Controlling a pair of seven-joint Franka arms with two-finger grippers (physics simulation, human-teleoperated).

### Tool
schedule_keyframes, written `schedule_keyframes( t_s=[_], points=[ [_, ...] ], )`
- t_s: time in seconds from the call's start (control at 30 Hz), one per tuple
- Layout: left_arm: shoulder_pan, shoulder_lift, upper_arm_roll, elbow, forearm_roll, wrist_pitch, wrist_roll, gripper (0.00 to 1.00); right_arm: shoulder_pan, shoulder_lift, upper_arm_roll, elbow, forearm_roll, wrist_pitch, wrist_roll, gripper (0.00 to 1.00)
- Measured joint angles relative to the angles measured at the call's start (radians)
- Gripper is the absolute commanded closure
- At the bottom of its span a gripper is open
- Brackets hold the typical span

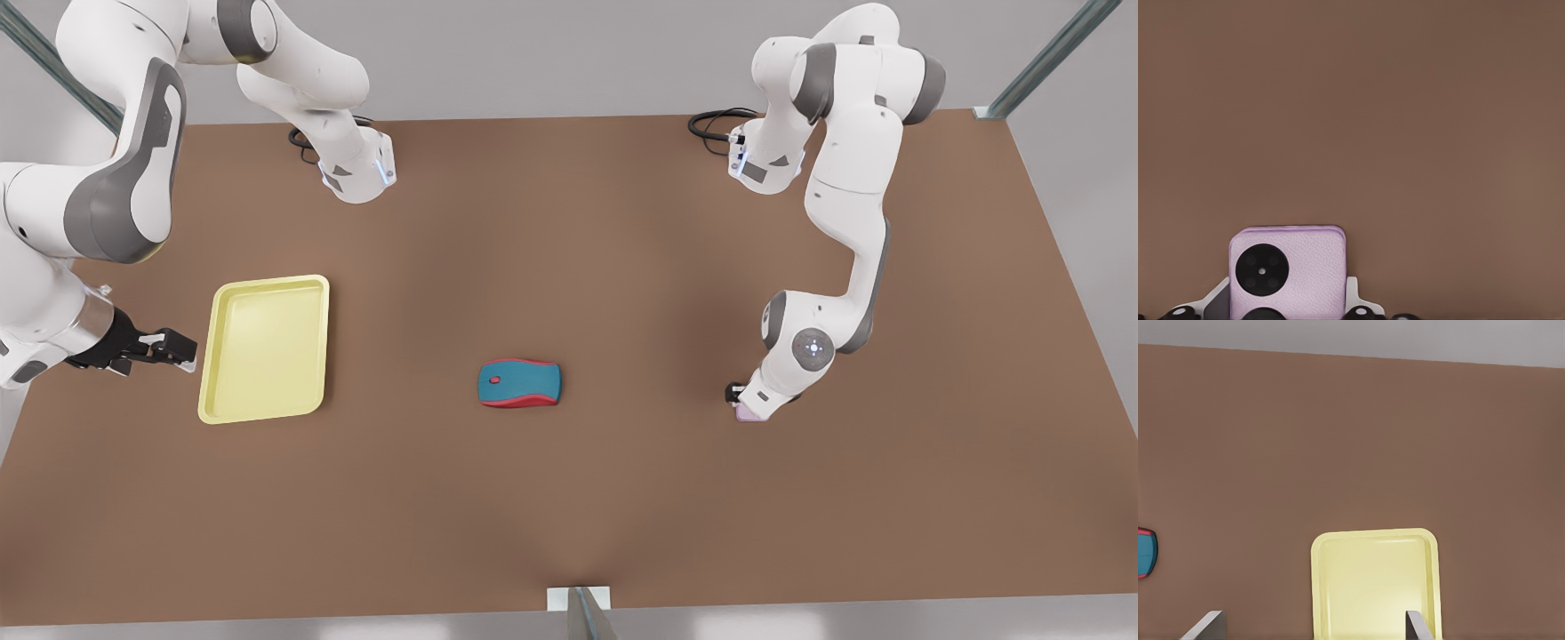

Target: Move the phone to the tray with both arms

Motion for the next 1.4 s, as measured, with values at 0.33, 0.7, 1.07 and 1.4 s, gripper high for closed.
schedule_keyframes(
  t_s=[0.33,0.7,1.07,1.4],
  points=[
    [0.000,0.005,0.000,0.006,0.003,0.000,0.027,0.21,0.002,0.001,0.000,0.000,0.000,0.000,-0.001,0.00],
    [-0.165,0.032,0.000,0.283,0.004,-0.170,-0.007,0.22,0.002,0.001,0.000,0.000,0.000,0.000,-0.001,0.00],
    [-0.536,0.253,-0.029,0.829,-0.009,-0.401,-0.255,0.21,0.002,0.002,0.000,0.000,0.000,0.000,-0.002,0.00],
    [-0.685,0.537,-0.048,1.118,-0.003,-0.297,-0.424,0.21,0.003,0.004,0.000,0.000,0.000,0.001,-0.002,0.00]
  ],
)
